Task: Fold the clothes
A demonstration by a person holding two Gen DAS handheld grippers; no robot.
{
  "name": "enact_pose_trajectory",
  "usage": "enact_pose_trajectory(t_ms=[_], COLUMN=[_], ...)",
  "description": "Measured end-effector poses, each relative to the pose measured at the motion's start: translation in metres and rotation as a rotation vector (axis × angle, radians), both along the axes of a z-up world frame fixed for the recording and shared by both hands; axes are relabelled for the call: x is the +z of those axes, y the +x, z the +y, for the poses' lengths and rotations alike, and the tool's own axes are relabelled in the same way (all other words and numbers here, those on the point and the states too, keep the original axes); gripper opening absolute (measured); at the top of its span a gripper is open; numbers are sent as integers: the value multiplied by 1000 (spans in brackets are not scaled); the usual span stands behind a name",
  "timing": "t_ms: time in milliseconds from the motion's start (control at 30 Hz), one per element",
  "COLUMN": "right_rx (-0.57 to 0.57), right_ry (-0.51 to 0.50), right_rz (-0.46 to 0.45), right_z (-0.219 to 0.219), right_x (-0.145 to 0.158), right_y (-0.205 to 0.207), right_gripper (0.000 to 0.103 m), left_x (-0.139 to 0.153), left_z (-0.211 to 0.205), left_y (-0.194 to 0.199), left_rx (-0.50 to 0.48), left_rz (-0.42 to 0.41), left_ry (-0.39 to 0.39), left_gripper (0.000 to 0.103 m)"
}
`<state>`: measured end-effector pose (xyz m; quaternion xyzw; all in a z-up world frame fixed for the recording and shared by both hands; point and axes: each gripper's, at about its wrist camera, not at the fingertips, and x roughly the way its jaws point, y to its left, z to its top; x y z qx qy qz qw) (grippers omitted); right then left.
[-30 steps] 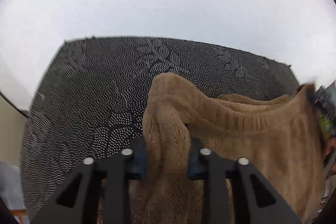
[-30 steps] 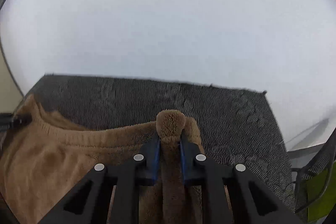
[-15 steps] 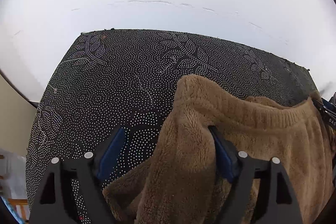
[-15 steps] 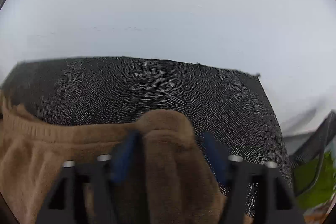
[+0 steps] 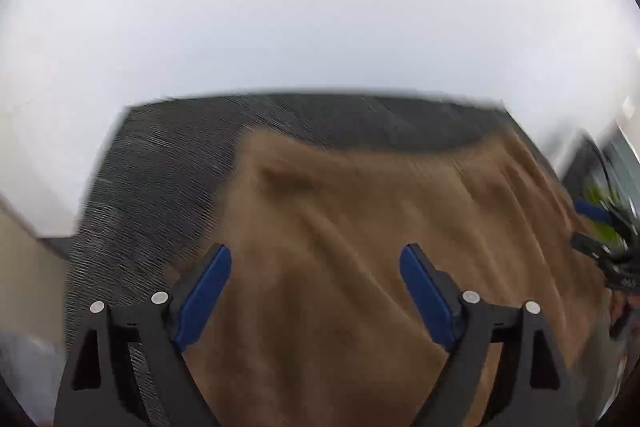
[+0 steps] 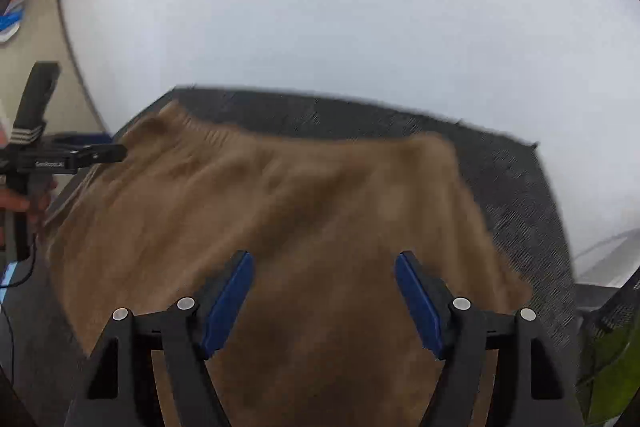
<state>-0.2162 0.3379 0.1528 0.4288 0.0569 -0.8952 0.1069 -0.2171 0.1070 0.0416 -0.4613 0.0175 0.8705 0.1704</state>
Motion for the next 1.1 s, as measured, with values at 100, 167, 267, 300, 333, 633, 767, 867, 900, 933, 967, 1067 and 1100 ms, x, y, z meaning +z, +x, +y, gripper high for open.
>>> enact_pose_trajectory(t_ms=[100,167,267,300,333,633,767,867,900,933,967,1067,1100], right_rx=[-2,8,18,13,8,-71,-49,-52,-47,-52,-57,-58,-55], right_ry=[29,-51,-44,-34,-25,-145,-125,-46,-35,-45,-54,-66,-59], right_rz=[-98,-82,-40,-29,-19,111,65,50,53,47,42,33,34], right_z=[3,18,20,19,18,11,-2,-9,-10,-10,-9,-9,-11], right_x=[-29,-40,-43,-43,-44,8,-5,-28,-29,-30,-30,-31,-31], right_y=[8,9,12,12,13,82,102,104,104,103,101,98,98], right_gripper=[77,82,84,85,85,86,86,88,89,89,93,100,101], left_x=[-22,-33,-33,-33,-33,9,-8,-26,-28,-29,-29,-29,-29], left_z=[-4,-11,-5,-3,-2,12,27,18,12,7,5,14,18], left_y=[8,12,19,19,19,78,102,100,98,96,97,99,99], left_rx=[-6,-8,-5,-6,-8,-43,-100,-79,-77,-76,-72,-70,-69], left_rz=[9,44,64,62,61,84,89,80,70,58,57,65,67], left_ry=[-16,0,-21,-32,-42,-32,-123,-60,-27,4,11,-26,-35], left_gripper=[91,95,98,98,98,102,102,103,103,103,103,103,103])
